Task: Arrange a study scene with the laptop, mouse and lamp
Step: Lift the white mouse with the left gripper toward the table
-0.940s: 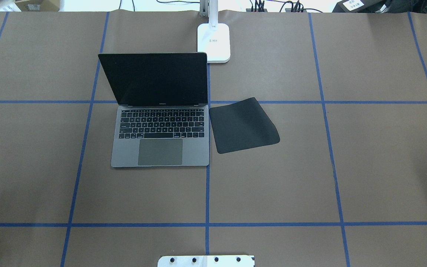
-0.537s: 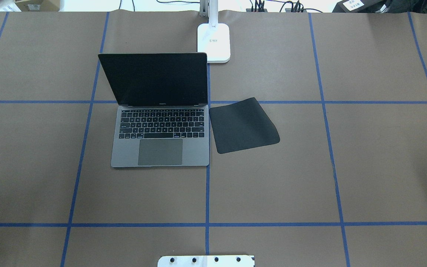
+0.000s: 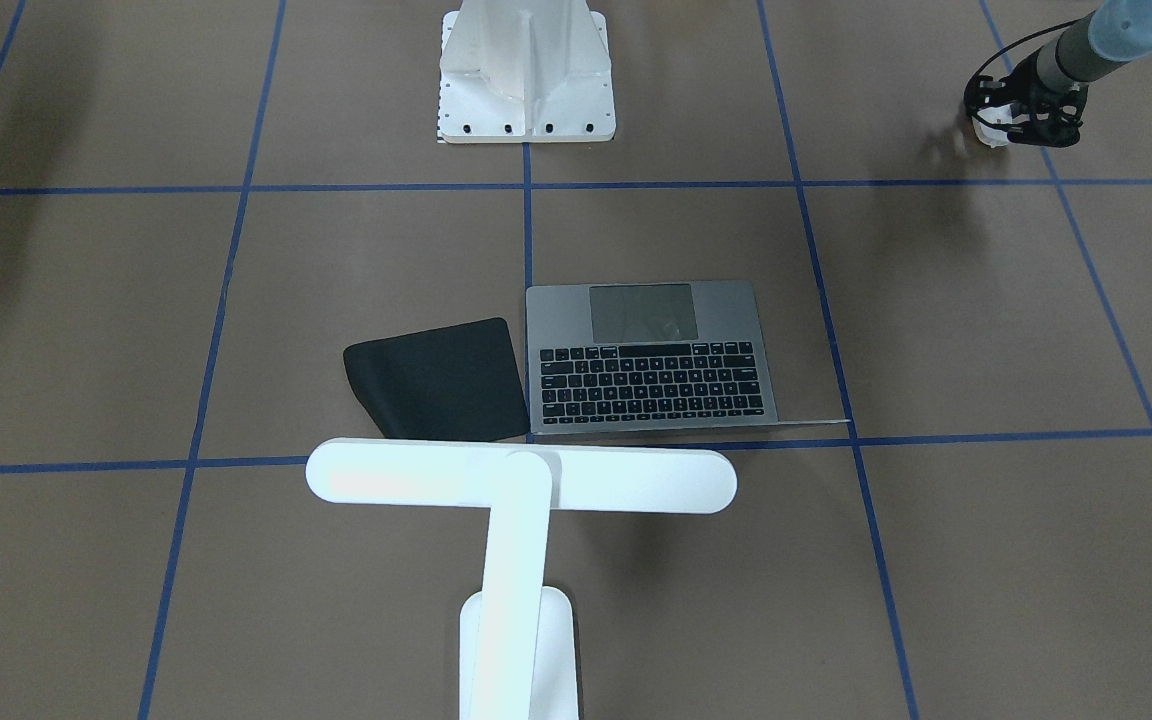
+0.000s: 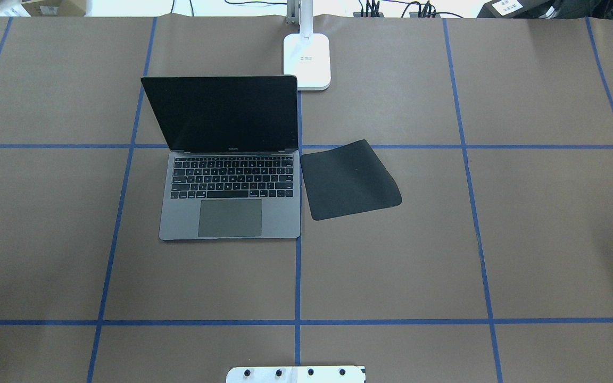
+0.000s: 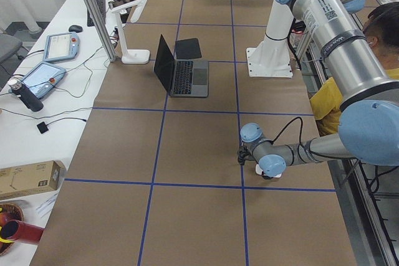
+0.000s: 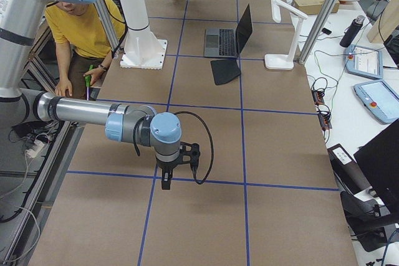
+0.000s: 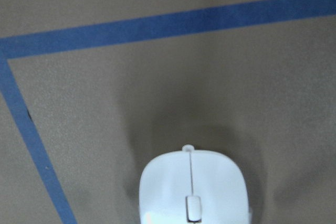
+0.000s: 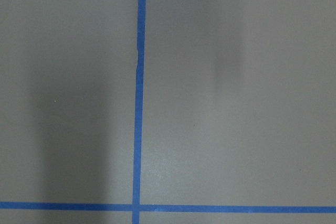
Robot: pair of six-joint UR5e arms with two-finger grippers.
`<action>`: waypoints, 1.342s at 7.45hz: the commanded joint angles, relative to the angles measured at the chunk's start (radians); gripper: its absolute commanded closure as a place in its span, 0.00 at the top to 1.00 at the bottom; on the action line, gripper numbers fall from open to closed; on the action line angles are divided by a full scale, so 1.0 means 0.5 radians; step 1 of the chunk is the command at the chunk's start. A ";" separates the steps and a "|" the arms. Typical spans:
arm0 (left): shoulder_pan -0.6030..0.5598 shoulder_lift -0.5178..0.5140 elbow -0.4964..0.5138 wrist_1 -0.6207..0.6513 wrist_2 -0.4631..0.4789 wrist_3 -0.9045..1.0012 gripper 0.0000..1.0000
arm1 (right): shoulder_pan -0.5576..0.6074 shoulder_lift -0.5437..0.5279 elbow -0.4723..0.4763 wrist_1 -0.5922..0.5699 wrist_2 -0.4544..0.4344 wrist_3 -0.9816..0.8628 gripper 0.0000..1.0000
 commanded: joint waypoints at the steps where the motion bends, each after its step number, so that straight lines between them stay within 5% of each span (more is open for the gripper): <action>1: -0.002 0.006 -0.024 -0.018 0.000 -0.003 0.36 | 0.000 0.000 0.002 0.000 0.005 0.000 1.00; 6: -0.173 0.037 -0.416 -0.016 -0.258 -0.073 0.30 | 0.012 0.006 0.002 0.003 0.011 0.000 1.00; 8: -0.186 -0.086 -0.582 0.207 -0.261 -0.214 0.30 | 0.012 0.018 -0.004 0.006 0.014 0.000 1.00; 10: -0.262 -0.370 -0.735 0.691 -0.258 -0.214 0.30 | 0.012 0.025 -0.010 0.006 0.014 0.000 1.00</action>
